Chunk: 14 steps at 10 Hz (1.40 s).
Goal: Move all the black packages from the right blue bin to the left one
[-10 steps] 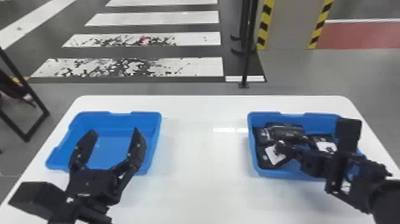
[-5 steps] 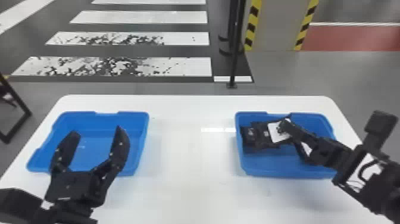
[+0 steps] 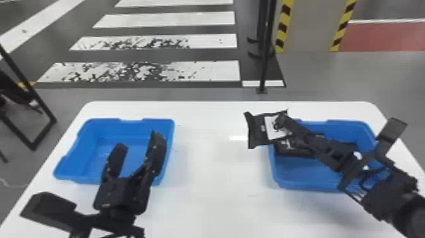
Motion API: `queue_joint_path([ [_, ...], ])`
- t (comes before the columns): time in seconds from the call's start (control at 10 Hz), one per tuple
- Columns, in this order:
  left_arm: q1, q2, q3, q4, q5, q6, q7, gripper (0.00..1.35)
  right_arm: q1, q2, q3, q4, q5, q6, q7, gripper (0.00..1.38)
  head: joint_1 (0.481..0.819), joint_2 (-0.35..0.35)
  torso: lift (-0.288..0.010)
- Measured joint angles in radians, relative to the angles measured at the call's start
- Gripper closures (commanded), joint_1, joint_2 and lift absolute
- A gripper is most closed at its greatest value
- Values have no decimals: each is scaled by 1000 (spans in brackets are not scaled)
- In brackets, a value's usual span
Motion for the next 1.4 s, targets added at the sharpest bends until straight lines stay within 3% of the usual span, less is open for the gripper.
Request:
queue_joint_path([
  [0.2, -23, 16, -50, 0, 95, 39, -30, 102, -35, -8, 106, 36, -85, -7, 2, 1179, 695, 121, -140],
  [0.4, -45, 34, -97, 0, 129, 96, -42, 108, -70, -12, 186, 64, -129, -11, 1, 1179, 695, 123, -140],
  [0.9, -68, 47, -136, 19, 126, 95, -44, 151, -126, -17, 340, 102, -220, -24, -8, 1179, 695, 169, -140],
  [1.0, -69, 47, -138, 23, 122, 76, -44, 298, -133, -18, 357, 104, -230, -25, -9, 1179, 695, 182, -140],
  [1.1, -70, 47, -138, 24, 117, 69, -46, 947, -139, -19, 367, 105, -234, -25, -10, 1179, 695, 189, -140],
  [1.2, -71, 46, -132, 24, 95, 72, -49, 1210, -142, -20, 372, 107, -239, -29, -12, 1179, 695, 191, -140],
  [1.4, -73, 43, -119, 24, 85, 93, -52, 1208, -174, -19, 398, 129, -255, -64, -21, 1179, 695, 194, -140],
])
